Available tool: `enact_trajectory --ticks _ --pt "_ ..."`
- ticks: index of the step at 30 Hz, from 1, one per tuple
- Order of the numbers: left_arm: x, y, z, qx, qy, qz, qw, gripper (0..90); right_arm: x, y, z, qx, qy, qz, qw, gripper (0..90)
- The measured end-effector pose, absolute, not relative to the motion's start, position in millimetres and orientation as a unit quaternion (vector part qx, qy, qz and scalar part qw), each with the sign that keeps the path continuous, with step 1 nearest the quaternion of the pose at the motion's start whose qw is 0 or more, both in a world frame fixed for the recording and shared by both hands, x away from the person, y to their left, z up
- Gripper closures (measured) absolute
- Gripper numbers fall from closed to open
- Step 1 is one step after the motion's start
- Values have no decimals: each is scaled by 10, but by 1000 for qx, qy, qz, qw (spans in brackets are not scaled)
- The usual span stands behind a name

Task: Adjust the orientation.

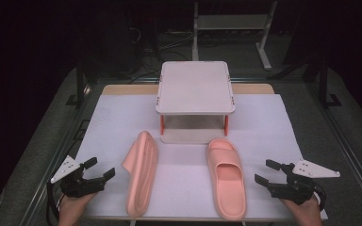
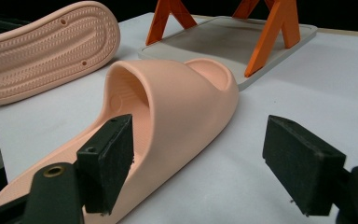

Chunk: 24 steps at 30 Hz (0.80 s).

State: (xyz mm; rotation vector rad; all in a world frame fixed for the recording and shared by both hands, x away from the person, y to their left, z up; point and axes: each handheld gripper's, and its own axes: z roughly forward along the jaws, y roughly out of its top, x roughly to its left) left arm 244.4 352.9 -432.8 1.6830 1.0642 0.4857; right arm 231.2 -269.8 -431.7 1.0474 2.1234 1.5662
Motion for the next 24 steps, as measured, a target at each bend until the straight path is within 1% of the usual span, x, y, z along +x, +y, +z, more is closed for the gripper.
enact_trajectory --ticks 5,7,15,16,17,19,21,24 --pt "2444 3483 -4321 712 436 196 515 77 2301 -2688 -4308 362 740 547 152 240" --pt "2451 3436 -4326 724 428 191 506 77 2290 -2670 -4302 359 741 547 153 240" --pt "2492 3349 -4352 745 420 180 487 83 2293 -2652 -4304 356 743 547 151 240" --pt "2498 3347 -4355 748 418 176 484 92 2292 -2653 -4304 357 743 547 151 240" --pt "2503 3341 -4357 751 414 174 483 131 2292 -2654 -4305 358 742 546 150 240" --pt "2512 3326 -4358 753 415 177 479 139 2293 -2654 -4307 358 742 546 149 240" --pt "2549 3298 -4357 763 413 180 464 178 2295 -2649 -4314 357 744 545 147 241" --pt "2587 3289 -4362 762 418 175 463 187 2289 -2636 -4310 355 746 544 147 240"
